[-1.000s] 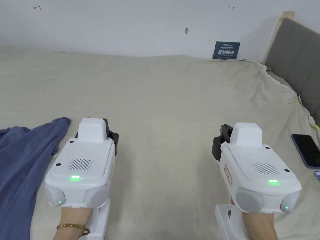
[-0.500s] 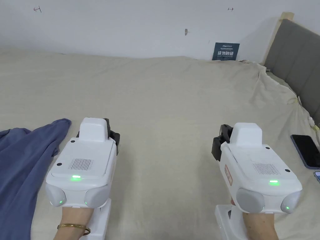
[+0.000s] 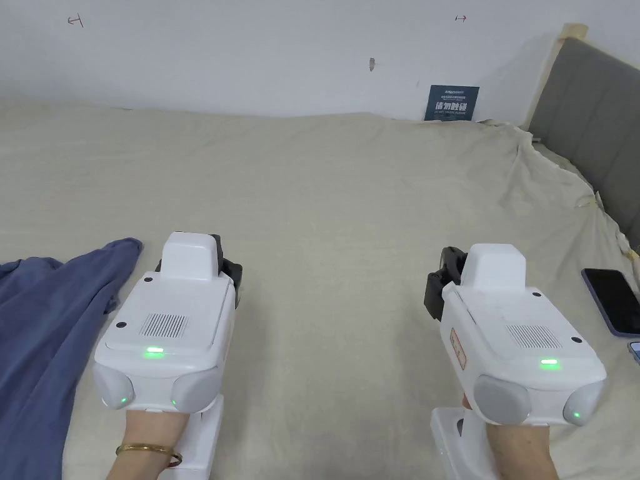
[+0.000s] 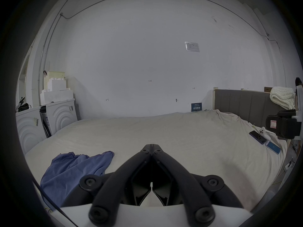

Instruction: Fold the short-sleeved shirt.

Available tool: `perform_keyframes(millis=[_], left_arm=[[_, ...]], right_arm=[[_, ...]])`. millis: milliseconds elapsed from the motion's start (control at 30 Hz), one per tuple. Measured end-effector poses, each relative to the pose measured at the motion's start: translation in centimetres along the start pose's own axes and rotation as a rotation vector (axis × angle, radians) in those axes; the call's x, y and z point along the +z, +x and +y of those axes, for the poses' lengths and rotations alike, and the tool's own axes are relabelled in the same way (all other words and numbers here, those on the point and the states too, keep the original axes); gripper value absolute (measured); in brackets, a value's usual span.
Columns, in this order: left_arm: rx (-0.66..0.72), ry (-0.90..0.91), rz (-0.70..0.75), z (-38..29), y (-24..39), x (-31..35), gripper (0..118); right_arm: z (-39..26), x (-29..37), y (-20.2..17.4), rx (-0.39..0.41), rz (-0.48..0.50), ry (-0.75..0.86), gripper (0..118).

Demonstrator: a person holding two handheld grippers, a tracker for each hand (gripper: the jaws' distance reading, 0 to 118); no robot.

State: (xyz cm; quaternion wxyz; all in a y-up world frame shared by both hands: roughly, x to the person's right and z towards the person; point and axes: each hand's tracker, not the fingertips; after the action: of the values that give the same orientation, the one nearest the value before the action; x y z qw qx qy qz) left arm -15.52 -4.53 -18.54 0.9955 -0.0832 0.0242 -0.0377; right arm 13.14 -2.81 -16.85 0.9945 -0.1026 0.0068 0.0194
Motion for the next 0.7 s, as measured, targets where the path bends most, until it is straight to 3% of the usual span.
perform_keyframes(millis=[433,700], left_arm=[[0.012,0.006,0.014,0.1,-0.5,0.1,0],[0.027,0.021,0.101,0.2,-3.7,1.1,0]], right_arm=[[0.0,-0.1,-0.1,0.004,0.009,-0.002,0],[0.4,-0.8,-2.9,0.022,0.081,0.009,0]])
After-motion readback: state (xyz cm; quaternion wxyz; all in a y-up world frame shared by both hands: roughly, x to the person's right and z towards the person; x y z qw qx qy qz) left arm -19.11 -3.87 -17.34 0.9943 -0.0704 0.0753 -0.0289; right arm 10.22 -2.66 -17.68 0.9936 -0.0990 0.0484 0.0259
